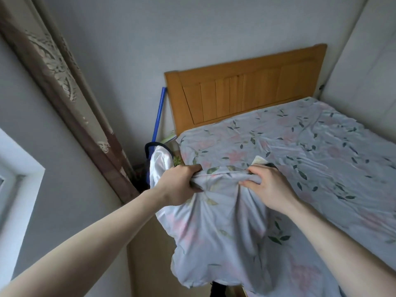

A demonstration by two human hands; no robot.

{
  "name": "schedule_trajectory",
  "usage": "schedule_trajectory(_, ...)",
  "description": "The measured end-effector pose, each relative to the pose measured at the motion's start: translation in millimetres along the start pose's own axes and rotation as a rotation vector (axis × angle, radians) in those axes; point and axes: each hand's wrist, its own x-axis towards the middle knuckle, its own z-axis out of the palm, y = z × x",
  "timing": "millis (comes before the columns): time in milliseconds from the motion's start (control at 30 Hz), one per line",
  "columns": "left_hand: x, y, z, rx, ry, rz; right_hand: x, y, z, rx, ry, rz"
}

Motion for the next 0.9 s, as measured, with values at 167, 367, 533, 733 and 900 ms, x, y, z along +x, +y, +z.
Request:
schedule_trajectory(167,97,-29,5,-0.015,-0.043,0.013,84,50,1,-0.028,-0.005,0.023)
schedule_trajectory(367,198,-50,0,-0.012,-0.030,0.022,176,95,-8,0.005,0.010,0.009)
schedule_trajectory(533,271,-69,-5,-0.002,-0.046,0.059,233,128,-11,-0.018,0.045,0.012)
schedule_trajectory(733,368,-101,-8,0.013,-0.073,0.094,314,162,-6,-0.053,0.115,0.024)
schedule_trajectory(900,450,-142,-3,-0.018,-0.134,0.136,384,192,12,-0.093,0.127,0.081)
